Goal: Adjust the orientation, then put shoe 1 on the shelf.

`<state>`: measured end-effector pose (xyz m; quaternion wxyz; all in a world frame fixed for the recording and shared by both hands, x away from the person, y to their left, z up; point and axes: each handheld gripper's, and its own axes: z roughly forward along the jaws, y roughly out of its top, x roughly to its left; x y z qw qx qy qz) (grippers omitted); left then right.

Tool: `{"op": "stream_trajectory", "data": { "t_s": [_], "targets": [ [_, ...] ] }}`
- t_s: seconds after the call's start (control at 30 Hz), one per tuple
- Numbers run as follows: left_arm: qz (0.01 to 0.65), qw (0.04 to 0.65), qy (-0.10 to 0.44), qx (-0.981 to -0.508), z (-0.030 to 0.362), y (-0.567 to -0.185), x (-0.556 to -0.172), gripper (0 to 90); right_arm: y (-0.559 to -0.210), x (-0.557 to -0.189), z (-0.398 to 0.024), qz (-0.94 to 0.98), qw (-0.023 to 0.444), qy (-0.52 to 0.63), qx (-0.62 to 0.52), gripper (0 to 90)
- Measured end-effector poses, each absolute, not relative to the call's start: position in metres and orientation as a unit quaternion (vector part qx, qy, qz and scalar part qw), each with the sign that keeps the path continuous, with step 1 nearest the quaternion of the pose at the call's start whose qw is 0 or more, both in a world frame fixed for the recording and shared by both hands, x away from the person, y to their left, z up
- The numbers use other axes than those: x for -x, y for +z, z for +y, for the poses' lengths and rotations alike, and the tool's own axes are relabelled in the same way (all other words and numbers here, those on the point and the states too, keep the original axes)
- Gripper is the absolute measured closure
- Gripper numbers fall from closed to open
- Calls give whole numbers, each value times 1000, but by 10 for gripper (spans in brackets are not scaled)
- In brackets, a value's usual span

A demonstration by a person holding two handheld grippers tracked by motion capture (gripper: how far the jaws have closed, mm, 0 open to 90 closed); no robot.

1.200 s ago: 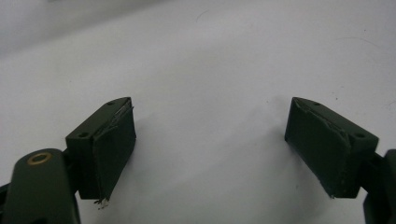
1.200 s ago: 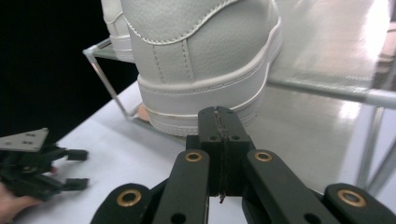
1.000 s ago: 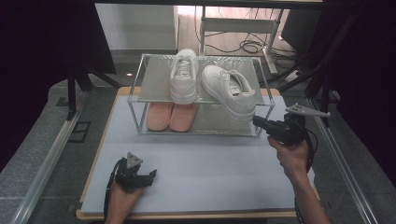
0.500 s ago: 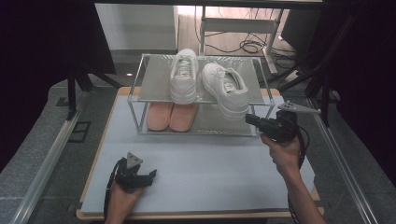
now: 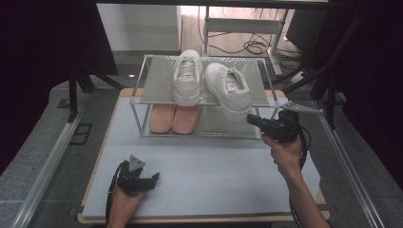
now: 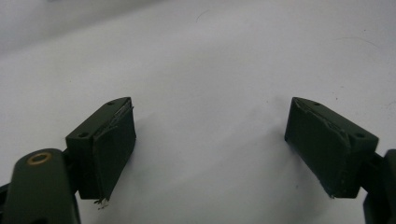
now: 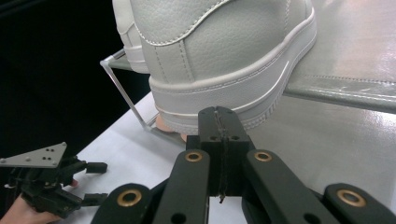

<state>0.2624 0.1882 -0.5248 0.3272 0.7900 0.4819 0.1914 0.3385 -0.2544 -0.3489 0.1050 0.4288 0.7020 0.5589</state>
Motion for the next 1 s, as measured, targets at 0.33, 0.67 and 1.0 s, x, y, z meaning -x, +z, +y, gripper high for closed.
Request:
{"op": "stream_trajectory", "data": {
  "t_s": [0.33, 0.67, 1.0],
  "targets": [
    [482, 327, 192, -790, 188, -525, -262, 163, -349, -344, -245, 703, 101, 559, -429, 896],
    [481, 327, 192, -790, 188, -525, -262, 163, -350, -350, -235, 704, 102, 561, -423, 896],
    [482, 327, 192, -790, 188, -525, -262, 163, -350, -358, -221, 708, 100, 559, -419, 897]
  ]
}}
